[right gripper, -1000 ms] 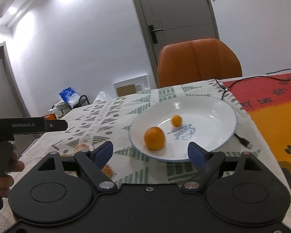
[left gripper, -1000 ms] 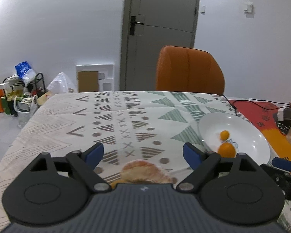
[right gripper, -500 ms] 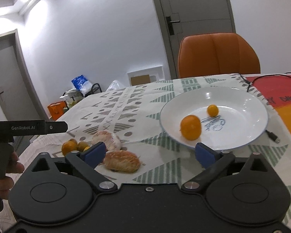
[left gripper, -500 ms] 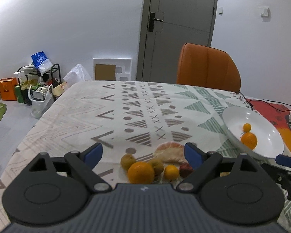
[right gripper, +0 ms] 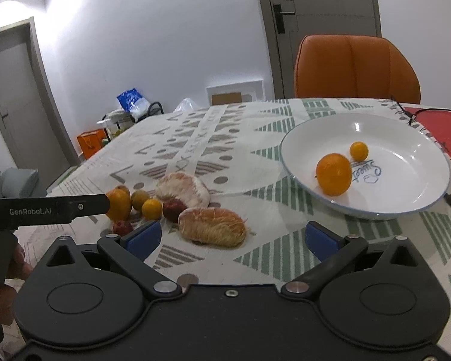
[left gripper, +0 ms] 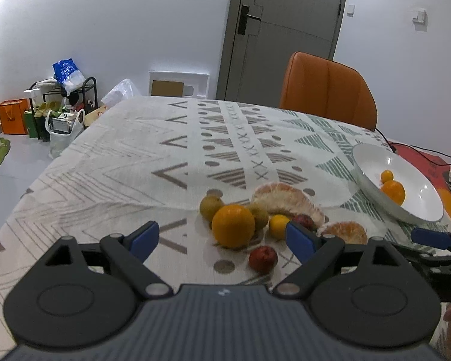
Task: Organize fruits
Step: 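Move both grippers back over the fruit pile, then grasp a red apple with the left gripper while the right gripper grasps a peeled pomelo segment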
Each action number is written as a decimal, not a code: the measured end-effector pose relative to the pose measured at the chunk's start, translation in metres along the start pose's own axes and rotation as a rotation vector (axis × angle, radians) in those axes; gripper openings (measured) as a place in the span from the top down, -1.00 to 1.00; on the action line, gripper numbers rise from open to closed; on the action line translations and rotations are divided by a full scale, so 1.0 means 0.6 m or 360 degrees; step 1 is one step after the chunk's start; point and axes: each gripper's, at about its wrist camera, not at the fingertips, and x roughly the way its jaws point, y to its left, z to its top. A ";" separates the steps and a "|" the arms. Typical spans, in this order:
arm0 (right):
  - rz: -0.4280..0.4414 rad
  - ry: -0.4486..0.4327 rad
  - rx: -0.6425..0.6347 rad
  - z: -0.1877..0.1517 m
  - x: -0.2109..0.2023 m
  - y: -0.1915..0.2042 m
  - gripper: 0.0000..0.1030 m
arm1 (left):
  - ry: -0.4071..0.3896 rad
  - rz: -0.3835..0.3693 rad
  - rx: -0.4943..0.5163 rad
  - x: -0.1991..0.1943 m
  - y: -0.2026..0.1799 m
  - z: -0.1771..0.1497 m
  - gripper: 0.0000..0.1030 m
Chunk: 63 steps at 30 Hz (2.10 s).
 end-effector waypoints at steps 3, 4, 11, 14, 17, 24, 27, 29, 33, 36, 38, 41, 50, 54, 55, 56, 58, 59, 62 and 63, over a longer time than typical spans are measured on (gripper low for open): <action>0.0002 0.0023 -0.0016 -0.003 0.006 0.006 -1.00 | 0.0005 -0.0019 -0.0001 0.003 -0.002 -0.007 -0.74; 0.0003 0.0030 -0.0021 -0.004 0.008 0.008 -1.00 | 0.0007 -0.0028 0.0000 0.005 -0.003 -0.009 -0.74; -0.0015 0.0058 -0.0027 -0.009 0.016 0.012 -1.00 | 0.0030 -0.0079 0.0013 0.022 -0.015 -0.021 -0.62; -0.0023 0.0064 -0.0025 -0.010 0.018 0.010 -1.00 | 0.0043 -0.0099 0.0034 0.028 -0.021 -0.023 -0.42; -0.0027 0.0072 -0.0017 -0.011 0.020 0.008 -1.00 | 0.0063 -0.0123 0.0031 0.034 -0.023 -0.026 -0.12; -0.0016 0.0074 -0.0025 -0.010 0.028 0.011 -1.00 | 0.0058 -0.0044 0.0118 0.044 -0.032 -0.031 0.44; -0.0022 0.0081 -0.0034 -0.008 0.034 0.016 -1.00 | 0.0064 -0.0074 0.0106 0.043 -0.023 -0.029 0.56; -0.0026 0.0086 -0.0046 -0.007 0.039 0.020 -1.00 | 0.0067 -0.0078 0.0090 0.041 -0.015 -0.028 0.56; -0.0022 0.0083 -0.0071 -0.005 0.047 0.029 -1.00 | 0.0062 -0.0068 0.0061 0.036 -0.001 -0.026 0.56; -0.0025 0.0089 -0.0077 -0.003 0.056 0.034 -1.00 | 0.0054 -0.0060 0.0043 0.031 0.008 -0.024 0.56; -0.0031 0.0093 -0.0086 -0.001 0.061 0.039 -1.00 | 0.0047 -0.0052 0.0033 0.027 0.013 -0.023 0.56; -0.0075 0.0089 -0.0109 0.000 0.069 0.047 -0.92 | 0.0040 -0.0039 0.0016 0.023 0.022 -0.020 0.56; -0.0101 0.0118 -0.0139 0.000 0.090 0.064 -0.77 | 0.0004 0.0010 -0.0005 0.004 0.047 -0.014 0.56; -0.0167 0.0128 -0.0196 0.004 0.101 0.073 -0.65 | -0.0015 0.0020 -0.0018 -0.004 0.050 -0.012 0.56; -0.0186 0.0123 -0.0208 0.004 0.103 0.076 -0.59 | -0.0017 0.0018 -0.0020 -0.005 0.050 -0.012 0.56; -0.0198 0.0112 -0.0211 0.005 0.102 0.076 -0.47 | -0.0019 0.0015 -0.0020 -0.006 0.049 -0.011 0.56; -0.0212 0.0093 -0.0214 0.005 0.100 0.073 -0.27 | -0.0022 0.0006 -0.0013 -0.008 0.047 -0.011 0.56; -0.0214 0.0089 -0.0219 0.005 0.098 0.072 -0.23 | -0.0023 -0.0003 -0.0009 -0.009 0.046 -0.010 0.56; -0.0203 0.0087 -0.0211 0.004 0.090 0.069 -0.20 | -0.0032 -0.0033 0.0006 -0.012 0.041 -0.007 0.56; -0.0190 0.0083 -0.0200 0.002 0.086 0.068 -0.19 | -0.0034 -0.0043 0.0013 -0.013 0.039 -0.005 0.56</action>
